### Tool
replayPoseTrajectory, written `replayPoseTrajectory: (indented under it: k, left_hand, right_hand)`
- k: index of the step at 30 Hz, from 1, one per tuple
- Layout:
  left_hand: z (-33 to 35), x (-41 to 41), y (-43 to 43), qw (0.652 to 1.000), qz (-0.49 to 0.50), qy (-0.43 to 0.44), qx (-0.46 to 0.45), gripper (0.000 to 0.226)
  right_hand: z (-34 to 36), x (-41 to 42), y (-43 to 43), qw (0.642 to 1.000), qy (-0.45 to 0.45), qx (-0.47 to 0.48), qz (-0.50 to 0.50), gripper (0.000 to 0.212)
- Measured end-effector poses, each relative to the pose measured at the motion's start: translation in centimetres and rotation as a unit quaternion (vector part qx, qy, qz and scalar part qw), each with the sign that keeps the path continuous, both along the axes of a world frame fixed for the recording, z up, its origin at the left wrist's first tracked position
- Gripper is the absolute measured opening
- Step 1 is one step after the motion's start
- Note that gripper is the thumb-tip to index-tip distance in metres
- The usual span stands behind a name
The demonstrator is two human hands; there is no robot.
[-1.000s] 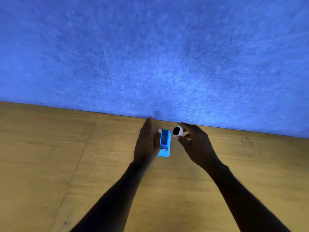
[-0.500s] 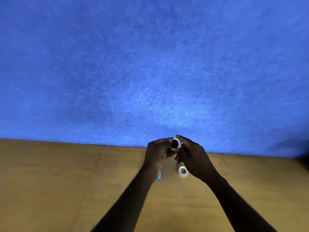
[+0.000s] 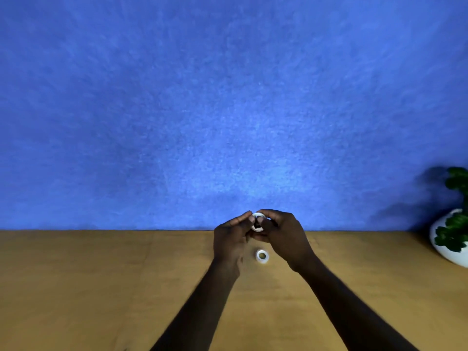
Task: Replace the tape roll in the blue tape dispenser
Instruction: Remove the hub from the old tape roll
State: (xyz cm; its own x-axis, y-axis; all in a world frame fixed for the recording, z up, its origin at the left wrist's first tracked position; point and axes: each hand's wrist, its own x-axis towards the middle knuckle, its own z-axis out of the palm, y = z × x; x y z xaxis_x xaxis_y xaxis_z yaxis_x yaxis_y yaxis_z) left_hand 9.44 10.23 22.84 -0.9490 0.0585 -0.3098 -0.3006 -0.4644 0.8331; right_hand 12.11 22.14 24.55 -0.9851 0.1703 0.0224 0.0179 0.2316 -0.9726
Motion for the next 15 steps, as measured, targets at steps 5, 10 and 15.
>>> replayPoseTrajectory:
  k: [5,10,15]
  left_hand:
    - [1.0,0.9,0.2,0.999,0.017,0.032,-0.012,0.016]
    - [2.0,1.7,0.1,0.997,0.036,0.059,-0.03,0.017]
    - [2.4,2.1,0.1,0.994,0.059,0.073,-0.051,0.018]
  right_hand:
    - [1.5,0.8,-0.3,1.0,0.013,0.005,0.003,0.027]
    - [2.6,1.2,-0.6,1.0,0.023,-0.005,0.012,0.025]
    - [3.2,1.4,-1.0,0.999,0.029,-0.017,0.02,0.025]
